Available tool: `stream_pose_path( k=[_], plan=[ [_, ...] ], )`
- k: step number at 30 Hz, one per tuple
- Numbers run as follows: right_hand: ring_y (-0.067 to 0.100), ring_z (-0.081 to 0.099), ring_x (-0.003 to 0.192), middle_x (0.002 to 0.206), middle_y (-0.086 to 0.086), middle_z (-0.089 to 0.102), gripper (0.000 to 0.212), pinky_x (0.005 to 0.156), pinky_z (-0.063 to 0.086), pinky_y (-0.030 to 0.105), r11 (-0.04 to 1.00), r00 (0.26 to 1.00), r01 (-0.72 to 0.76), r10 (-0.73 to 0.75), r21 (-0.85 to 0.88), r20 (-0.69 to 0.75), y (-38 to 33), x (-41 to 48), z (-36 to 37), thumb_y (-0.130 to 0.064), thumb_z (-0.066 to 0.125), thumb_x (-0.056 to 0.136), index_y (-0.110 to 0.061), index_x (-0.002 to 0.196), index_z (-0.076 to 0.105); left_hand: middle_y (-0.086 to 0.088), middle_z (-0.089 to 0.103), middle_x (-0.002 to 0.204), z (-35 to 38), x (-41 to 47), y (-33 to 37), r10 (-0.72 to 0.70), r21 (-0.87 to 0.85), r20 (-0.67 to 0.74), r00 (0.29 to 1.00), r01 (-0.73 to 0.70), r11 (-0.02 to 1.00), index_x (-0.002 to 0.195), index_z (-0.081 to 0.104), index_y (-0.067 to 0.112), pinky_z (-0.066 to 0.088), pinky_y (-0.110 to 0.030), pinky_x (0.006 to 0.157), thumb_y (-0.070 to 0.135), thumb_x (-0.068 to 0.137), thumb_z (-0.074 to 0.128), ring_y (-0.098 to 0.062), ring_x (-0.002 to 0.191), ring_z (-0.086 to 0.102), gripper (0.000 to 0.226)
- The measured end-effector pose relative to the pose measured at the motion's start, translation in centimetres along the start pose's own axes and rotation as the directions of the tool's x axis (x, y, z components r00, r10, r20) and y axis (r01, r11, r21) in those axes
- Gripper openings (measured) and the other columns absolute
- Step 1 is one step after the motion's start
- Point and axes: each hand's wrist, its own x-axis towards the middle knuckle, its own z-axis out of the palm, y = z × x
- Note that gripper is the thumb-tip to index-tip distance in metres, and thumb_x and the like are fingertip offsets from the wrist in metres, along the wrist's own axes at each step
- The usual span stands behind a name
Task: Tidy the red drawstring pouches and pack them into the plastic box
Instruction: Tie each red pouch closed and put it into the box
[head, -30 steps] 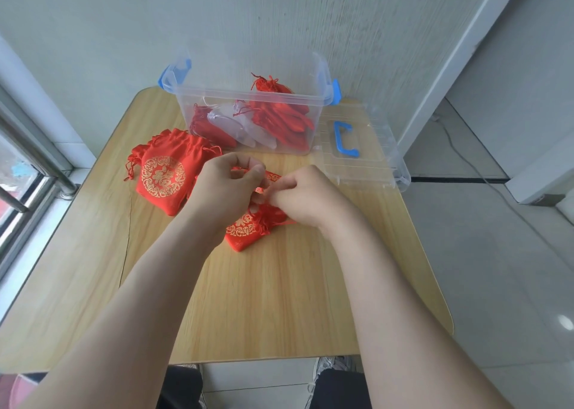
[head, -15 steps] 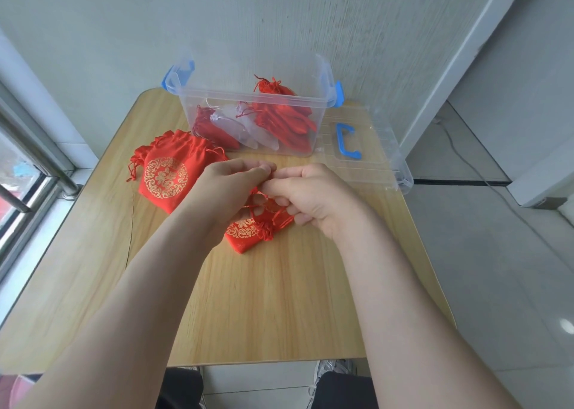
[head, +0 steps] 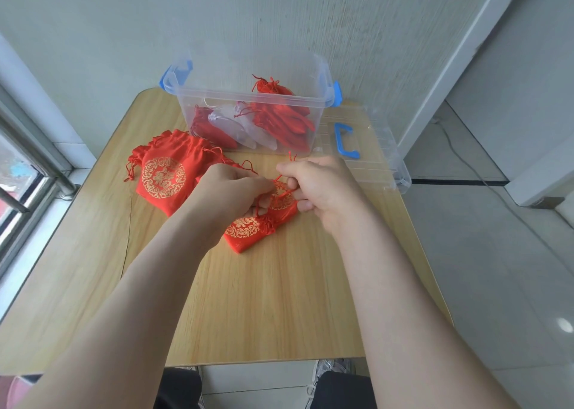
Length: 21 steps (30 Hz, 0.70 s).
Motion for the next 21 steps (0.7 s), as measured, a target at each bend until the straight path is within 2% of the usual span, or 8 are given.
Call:
stream_pose_path(
  k=[2, 5, 6, 9, 12, 16, 18, 21],
  plan=[
    [0.012, 0.04, 0.046, 0.066, 0.004, 0.057, 0.017, 0.044, 0.03, 0.025, 0.997, 1.0, -0.006, 0.007, 0.074, -0.017, -0.3, -0.2, -0.1, -0.009, 0.068, 0.088, -0.011, 0.072, 0.063, -0.011, 0.069, 0.071, 0.0, 0.1, -0.2, -0.001, 0.02, 0.0, 1.0, 0.001, 1.0, 0.093, 0.076, -0.006, 0.059, -0.024, 0.06, 0.01, 0.099, 0.07, -0.019, 0.065, 0.066, 0.018],
    [0.016, 0.047, 0.05, 0.066, 0.006, 0.06, 0.01, 0.046, 0.038, 0.025, 0.985, 0.999, 0.001, 0.004, 0.17, -0.032, -0.9, -0.7, -0.2, -0.002, 0.058, 0.083, -0.008, 0.076, 0.063, -0.011, 0.07, 0.073, 0.0, 0.1, -0.3, 0.017, 0.083, 0.042, 0.999, -0.02, 0.996, 0.094, 0.075, -0.006, 0.064, -0.04, 0.078, 0.011, 0.1, 0.069, -0.023, 0.07, 0.066, 0.019],
    [0.017, 0.053, 0.052, 0.067, 0.006, 0.063, 0.01, 0.048, 0.042, 0.026, 0.981, 1.0, 0.01, -0.004, 0.193, -0.029, -1.1, -0.9, -0.3, -0.002, 0.057, 0.083, -0.007, 0.081, 0.065, -0.011, 0.071, 0.074, 0.0, -0.1, -0.3, 0.026, 0.11, 0.064, 0.998, -0.033, 0.993, 0.095, 0.075, -0.007, 0.064, -0.04, 0.081, 0.012, 0.099, 0.069, -0.023, 0.071, 0.067, 0.02],
    [0.02, 0.07, 0.063, 0.073, 0.005, 0.071, 0.027, 0.054, 0.052, 0.027, 0.975, 0.999, 0.041, -0.042, 0.217, 0.001, -1.3, -1.2, -0.4, 0.003, 0.053, 0.084, -0.006, 0.1, 0.073, -0.01, 0.07, 0.074, 0.1, -0.5, -0.1, 0.056, 0.172, 0.132, 0.99, -0.079, 0.982, 0.094, 0.076, -0.006, 0.062, -0.037, 0.08, 0.013, 0.098, 0.07, -0.02, 0.071, 0.065, 0.02],
    [0.023, 0.08, 0.076, 0.082, 0.009, 0.078, 0.036, 0.059, 0.058, 0.026, 0.98, 0.998, 0.056, -0.062, 0.19, 0.026, -1.3, -1.4, -0.4, 0.011, 0.05, 0.082, -0.005, 0.105, 0.073, -0.009, 0.07, 0.073, 0.0, -0.7, 0.0, 0.075, 0.22, 0.181, 0.981, -0.115, 0.969, 0.092, 0.075, -0.007, 0.061, -0.037, 0.08, 0.013, 0.096, 0.071, -0.018, 0.07, 0.064, 0.021],
    [0.023, 0.082, 0.083, 0.091, 0.011, 0.082, 0.039, 0.061, 0.06, 0.026, 0.982, 0.997, 0.053, -0.063, 0.18, 0.053, -1.2, -1.6, -0.5, 0.016, 0.048, 0.082, -0.003, 0.106, 0.073, -0.008, 0.069, 0.073, -0.1, -0.7, 0.0, 0.084, 0.206, 0.209, 0.974, -0.128, 0.97, 0.089, 0.076, -0.004, 0.059, -0.033, 0.074, 0.014, 0.097, 0.072, -0.018, 0.07, 0.065, 0.019],
    [0.021, 0.082, 0.084, 0.091, 0.01, 0.082, 0.039, 0.063, 0.062, 0.027, 0.984, 0.995, 0.065, -0.076, 0.164, 0.058, -1.3, -1.7, -0.6, 0.016, 0.05, 0.083, -0.003, 0.108, 0.073, -0.008, 0.068, 0.072, -0.2, -0.7, 0.0, 0.076, 0.192, 0.213, 0.974, -0.118, 0.974, 0.09, 0.077, -0.003, 0.057, -0.029, 0.07, 0.013, 0.097, 0.071, -0.017, 0.069, 0.064, 0.018],
    [0.017, 0.082, 0.085, 0.09, 0.007, 0.083, 0.037, 0.062, 0.062, 0.026, 0.989, 0.994, 0.077, -0.086, 0.126, 0.068, -1.3, -1.9, -0.7, 0.015, 0.053, 0.085, -0.005, 0.107, 0.074, -0.009, 0.067, 0.071, -0.1, -0.6, 0.1, 0.065, 0.176, 0.213, 0.975, -0.104, 0.979, 0.095, 0.077, -0.006, 0.056, -0.029, 0.068, 0.01, 0.097, 0.069, -0.019, 0.069, 0.063, 0.018]
  ],
)
